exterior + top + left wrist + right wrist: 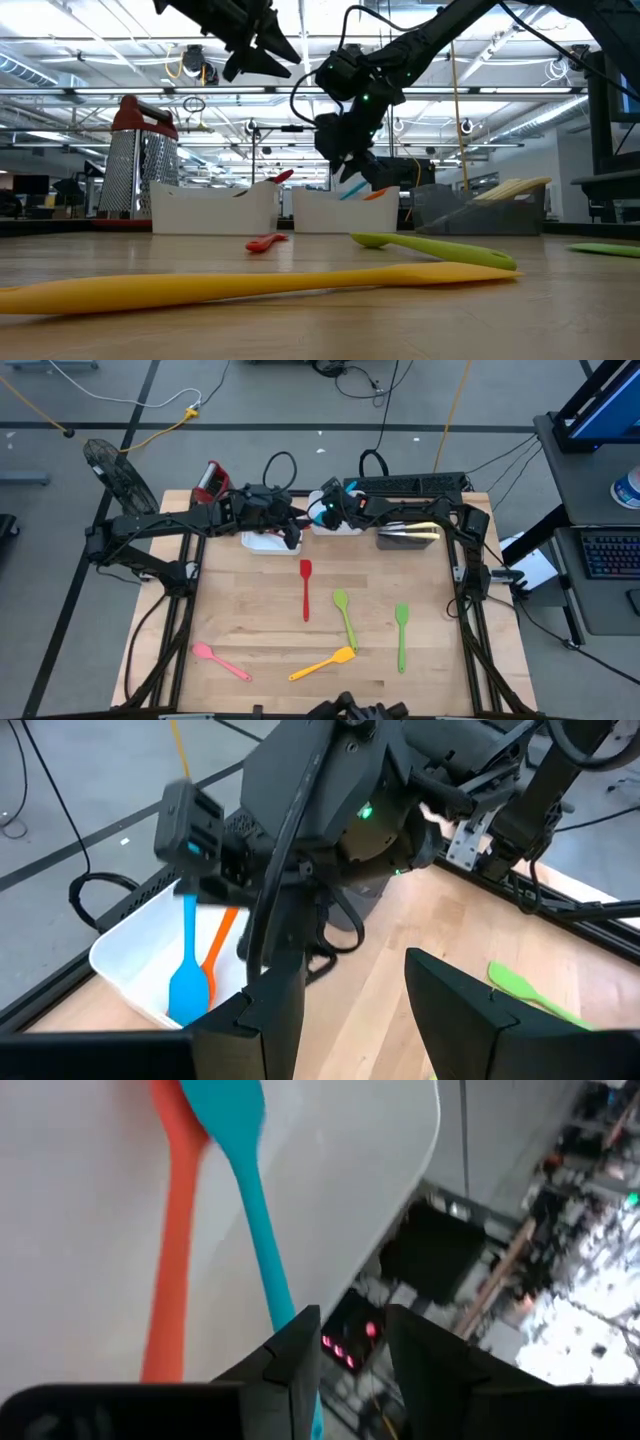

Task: Pick & Place Kitchen Items
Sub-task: Put the red spatula into the right white bin

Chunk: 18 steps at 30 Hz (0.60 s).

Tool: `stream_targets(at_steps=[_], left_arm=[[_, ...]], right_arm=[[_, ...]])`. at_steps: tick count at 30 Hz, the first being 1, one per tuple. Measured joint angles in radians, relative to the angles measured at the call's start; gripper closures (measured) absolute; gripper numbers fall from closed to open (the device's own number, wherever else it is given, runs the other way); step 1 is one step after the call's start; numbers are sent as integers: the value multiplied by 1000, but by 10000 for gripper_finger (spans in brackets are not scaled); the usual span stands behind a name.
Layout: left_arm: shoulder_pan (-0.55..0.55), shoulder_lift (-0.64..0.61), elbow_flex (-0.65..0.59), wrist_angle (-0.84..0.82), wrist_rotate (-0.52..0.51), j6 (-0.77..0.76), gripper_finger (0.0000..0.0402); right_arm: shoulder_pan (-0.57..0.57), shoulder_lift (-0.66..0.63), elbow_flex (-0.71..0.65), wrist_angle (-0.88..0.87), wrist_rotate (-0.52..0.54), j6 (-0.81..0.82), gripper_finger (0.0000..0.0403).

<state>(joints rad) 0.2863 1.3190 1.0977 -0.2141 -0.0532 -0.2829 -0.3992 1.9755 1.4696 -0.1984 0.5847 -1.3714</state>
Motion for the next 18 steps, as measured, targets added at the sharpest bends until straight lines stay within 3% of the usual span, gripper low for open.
stream_targets(at_steps=[6, 13, 18], left_arm=[[-13, 0, 0, -29, 0, -1, 224], [-35, 0, 0, -53, 0, -12, 224], [-57, 0, 0, -53, -1, -12, 224]], right_arm=[[2, -22, -2, -20, 117, 25, 304], [22, -98, -2, -127, 122, 168, 322], [31, -160, -2, -301, 122, 313, 326]])
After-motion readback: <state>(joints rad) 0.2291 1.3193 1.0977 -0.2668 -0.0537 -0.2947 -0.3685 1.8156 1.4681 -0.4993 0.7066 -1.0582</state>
